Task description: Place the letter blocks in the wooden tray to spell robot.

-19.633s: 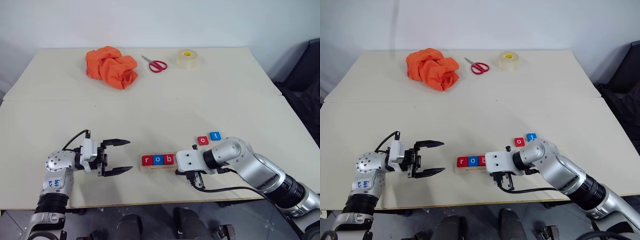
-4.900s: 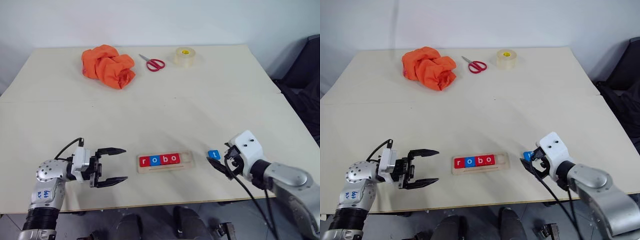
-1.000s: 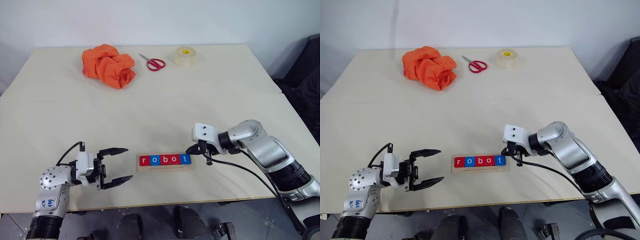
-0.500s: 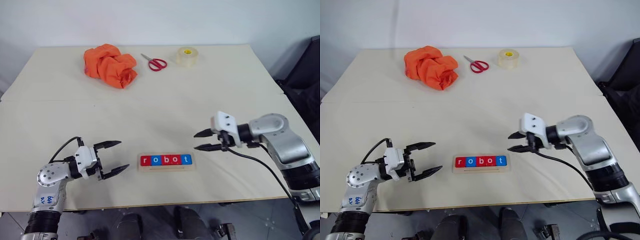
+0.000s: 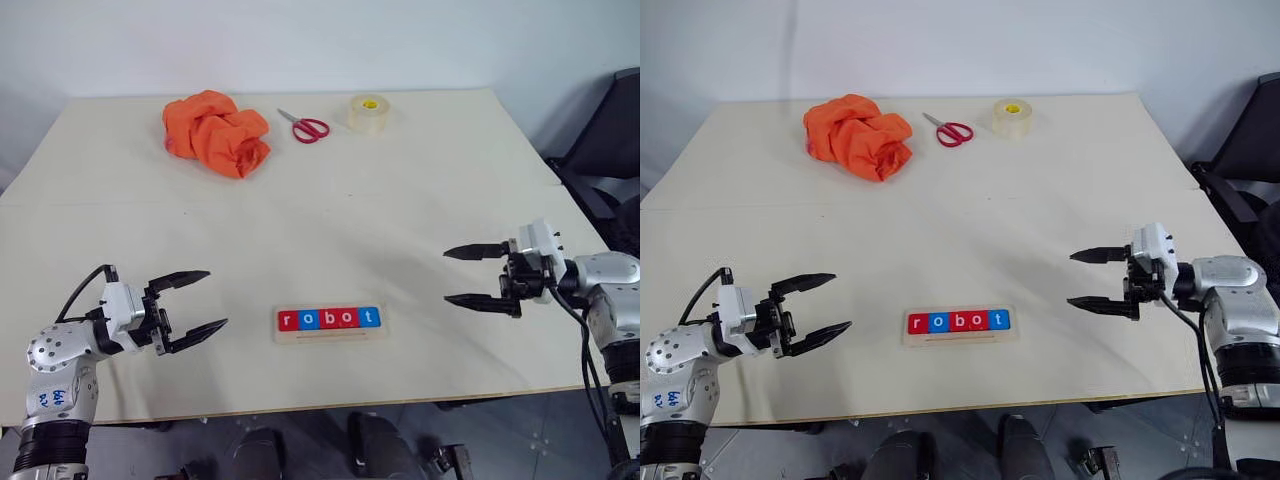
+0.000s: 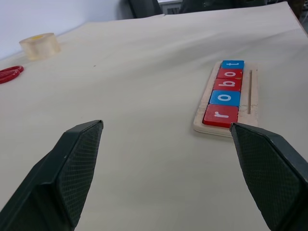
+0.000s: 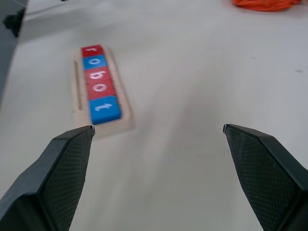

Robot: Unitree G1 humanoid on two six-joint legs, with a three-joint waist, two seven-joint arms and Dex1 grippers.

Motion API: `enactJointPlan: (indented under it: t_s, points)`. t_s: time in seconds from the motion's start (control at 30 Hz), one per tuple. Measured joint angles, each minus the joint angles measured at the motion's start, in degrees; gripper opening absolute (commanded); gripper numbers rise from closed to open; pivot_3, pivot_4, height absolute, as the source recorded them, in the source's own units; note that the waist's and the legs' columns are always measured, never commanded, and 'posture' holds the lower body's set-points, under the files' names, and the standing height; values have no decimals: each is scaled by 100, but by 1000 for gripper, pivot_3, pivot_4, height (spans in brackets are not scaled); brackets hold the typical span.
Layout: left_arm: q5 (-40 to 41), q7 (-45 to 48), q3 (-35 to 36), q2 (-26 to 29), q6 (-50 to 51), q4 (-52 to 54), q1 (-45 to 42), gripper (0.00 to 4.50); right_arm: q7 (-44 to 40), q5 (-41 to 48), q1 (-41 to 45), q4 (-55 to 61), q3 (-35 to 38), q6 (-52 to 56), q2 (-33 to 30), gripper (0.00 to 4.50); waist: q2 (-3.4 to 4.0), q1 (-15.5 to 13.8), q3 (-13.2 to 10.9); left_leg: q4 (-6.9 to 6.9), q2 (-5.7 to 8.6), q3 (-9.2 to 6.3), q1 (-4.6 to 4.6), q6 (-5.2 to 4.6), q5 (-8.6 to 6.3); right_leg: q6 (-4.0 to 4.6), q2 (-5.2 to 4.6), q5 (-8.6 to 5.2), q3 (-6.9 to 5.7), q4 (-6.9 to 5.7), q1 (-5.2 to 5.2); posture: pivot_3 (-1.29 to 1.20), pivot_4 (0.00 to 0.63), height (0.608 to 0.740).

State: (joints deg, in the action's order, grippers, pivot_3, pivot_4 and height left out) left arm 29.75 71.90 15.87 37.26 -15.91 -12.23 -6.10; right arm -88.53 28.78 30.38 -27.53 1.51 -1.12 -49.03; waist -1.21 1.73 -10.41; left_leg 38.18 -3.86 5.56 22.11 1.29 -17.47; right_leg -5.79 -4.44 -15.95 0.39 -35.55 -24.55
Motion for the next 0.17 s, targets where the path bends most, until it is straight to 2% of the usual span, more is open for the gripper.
enactJointPlan:
  t_s: [0.17]
  points:
    - [15, 75, 9, -1, 65, -156, -258, 4500, -28, -8, 445, -638, -1, -392, -25, 4477, 0, -1, 0, 0, 0, 0, 0, 1, 1, 0, 1, 0, -1, -1, 0, 0, 150, 740]
